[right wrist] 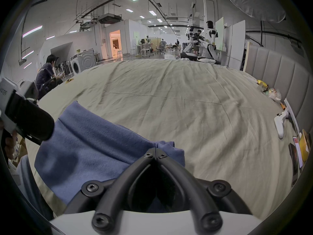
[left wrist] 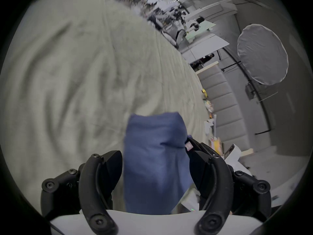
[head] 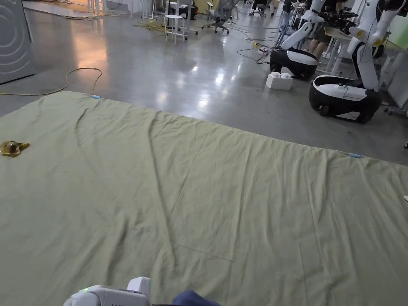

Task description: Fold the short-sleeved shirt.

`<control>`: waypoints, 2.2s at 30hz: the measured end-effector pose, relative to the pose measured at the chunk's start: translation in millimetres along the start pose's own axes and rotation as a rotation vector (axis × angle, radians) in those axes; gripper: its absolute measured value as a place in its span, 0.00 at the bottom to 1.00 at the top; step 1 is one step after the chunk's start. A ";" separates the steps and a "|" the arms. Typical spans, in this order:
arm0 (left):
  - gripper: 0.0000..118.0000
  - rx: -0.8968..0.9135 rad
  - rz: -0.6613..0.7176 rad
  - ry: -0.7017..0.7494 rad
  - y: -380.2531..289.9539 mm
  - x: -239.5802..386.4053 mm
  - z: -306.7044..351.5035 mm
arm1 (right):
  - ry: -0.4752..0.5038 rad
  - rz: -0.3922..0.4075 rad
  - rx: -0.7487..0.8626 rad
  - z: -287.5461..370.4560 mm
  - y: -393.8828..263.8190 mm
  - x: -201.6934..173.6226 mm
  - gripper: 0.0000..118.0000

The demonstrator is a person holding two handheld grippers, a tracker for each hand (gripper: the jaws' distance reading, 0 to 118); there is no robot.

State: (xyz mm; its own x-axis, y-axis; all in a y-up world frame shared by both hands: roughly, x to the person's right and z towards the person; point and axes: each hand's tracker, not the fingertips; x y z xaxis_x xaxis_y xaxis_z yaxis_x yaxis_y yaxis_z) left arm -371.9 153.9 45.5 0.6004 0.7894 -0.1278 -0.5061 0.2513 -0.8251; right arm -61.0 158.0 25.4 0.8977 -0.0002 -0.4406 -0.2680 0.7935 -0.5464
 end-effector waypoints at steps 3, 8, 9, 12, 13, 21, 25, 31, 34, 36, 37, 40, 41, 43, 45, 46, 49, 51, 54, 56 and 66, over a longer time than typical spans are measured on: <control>0.68 -0.051 0.052 -0.007 5.6 -12.6 -18.1 | -0.003 0.004 0.002 2.1 0.7 -2.2 0.00; 0.41 -0.024 0.095 -0.060 4.1 -7.9 -7.6 | -0.005 0.005 0.006 5.3 1.9 -4.0 0.00; 0.37 -0.027 0.101 -0.074 2.6 -8.9 -6.6 | -0.007 0.010 0.007 5.8 1.9 -5.5 0.00; 0.22 -0.016 0.093 -0.095 -4.4 -2.9 -8.0 | -0.014 0.026 0.009 5.6 1.5 -8.5 0.00; 0.20 -0.007 0.095 -0.104 -6.2 -2.8 -7.9 | -0.018 0.030 0.009 5.8 1.7 -9.0 0.00; 0.18 0.032 0.130 -0.192 -0.4 0.3 4.6 | -0.021 0.046 0.016 5.8 4.2 -7.4 0.00; 0.18 0.038 0.107 -0.221 2.7 7.2 24.2 | -0.045 0.020 0.076 18.8 22.3 -3.0 0.00; 0.18 0.077 0.080 -0.197 20.4 16.3 94.0 | -0.101 0.014 0.213 41.9 71.5 20.0 0.00; 0.18 0.106 0.065 -0.142 44.7 -30.9 124.0 | -0.137 0.015 0.291 55.3 97.7 33.0 0.00; 0.18 0.130 0.073 -0.111 53.0 -46.2 152.6 | -0.160 0.015 0.332 64.7 114.3 40.2 0.00; 0.18 0.133 0.078 -0.107 57.2 -53.9 165.3 | -0.165 0.012 0.348 68.3 120.2 43.5 0.00; 0.18 0.172 0.084 -0.009 69.7 -82.5 210.6 | -0.184 0.011 0.387 80.4 138.2 52.9 0.00; 0.18 0.181 0.094 0.007 73.2 -91.1 223.9 | -0.192 0.012 0.404 83.5 141.7 55.8 0.00; 0.18 0.194 0.123 0.064 81.1 -107.0 251.1 | -0.216 0.018 0.428 87.0 146.6 61.2 0.00; 0.18 0.200 0.111 0.115 86.8 -120.0 277.7 | -0.223 0.007 0.434 90.0 148.6 66.9 0.00; 0.18 0.203 0.099 0.152 91.1 -124.7 290.0 | -0.228 0.003 0.437 91.2 149.1 69.0 0.00; 0.18 0.227 0.106 0.222 96.8 -125.6 319.9 | -0.242 -0.008 0.438 92.8 147.9 72.5 0.00; 0.18 0.234 0.089 0.290 104.6 -131.8 339.3 | -0.247 -0.009 0.434 92.5 145.8 72.9 0.00; 0.18 0.244 0.091 0.360 105.5 -121.1 351.4 | -0.249 -0.004 0.419 90.7 141.8 72.5 0.00; 0.18 0.250 0.099 0.396 94.9 -94.0 346.8 | -0.247 -0.008 0.413 90.2 139.7 71.0 0.00; 0.36 0.242 0.054 0.675 85.6 -94.6 324.9 | -0.240 0.008 0.390 85.8 133.7 68.3 0.00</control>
State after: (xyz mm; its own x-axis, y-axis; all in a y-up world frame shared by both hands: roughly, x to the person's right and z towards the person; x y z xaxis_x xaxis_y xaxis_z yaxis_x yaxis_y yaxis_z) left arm -673.2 282.6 165.7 0.7830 0.3055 -0.5418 -0.6219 0.4006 -0.6729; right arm -5.5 316.3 -16.6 0.9641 0.1114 -0.2411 -0.1650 0.9626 -0.2149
